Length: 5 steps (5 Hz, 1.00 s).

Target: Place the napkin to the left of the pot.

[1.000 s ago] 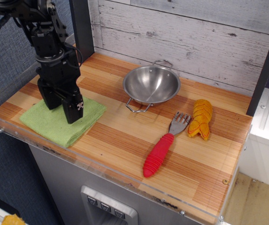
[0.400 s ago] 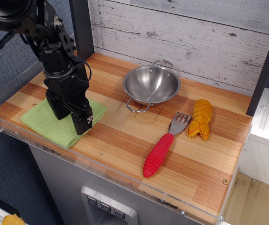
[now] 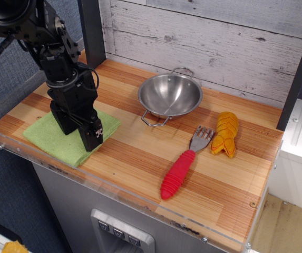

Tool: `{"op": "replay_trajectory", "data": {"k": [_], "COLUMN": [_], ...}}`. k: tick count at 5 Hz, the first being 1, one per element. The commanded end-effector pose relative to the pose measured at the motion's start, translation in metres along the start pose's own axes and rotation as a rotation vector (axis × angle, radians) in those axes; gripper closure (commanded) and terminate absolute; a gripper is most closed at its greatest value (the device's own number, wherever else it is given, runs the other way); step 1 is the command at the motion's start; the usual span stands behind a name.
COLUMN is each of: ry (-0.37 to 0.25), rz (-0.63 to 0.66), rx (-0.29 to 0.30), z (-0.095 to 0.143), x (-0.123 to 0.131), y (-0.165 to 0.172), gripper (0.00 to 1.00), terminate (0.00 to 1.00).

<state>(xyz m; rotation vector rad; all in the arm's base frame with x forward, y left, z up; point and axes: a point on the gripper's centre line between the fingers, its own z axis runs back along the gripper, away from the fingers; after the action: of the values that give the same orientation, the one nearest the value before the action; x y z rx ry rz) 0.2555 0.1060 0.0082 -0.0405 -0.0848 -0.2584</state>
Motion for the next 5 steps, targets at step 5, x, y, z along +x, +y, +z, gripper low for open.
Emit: {"op": "replay_trajectory", "data": {"k": [5], "ry": [-0.069], "rz": [-0.154], "rx": [-0.052], "z": [-0.013], "x": [0.135], "y": [0.007], "gripper": [0.00], "terminate": [0.00]}}
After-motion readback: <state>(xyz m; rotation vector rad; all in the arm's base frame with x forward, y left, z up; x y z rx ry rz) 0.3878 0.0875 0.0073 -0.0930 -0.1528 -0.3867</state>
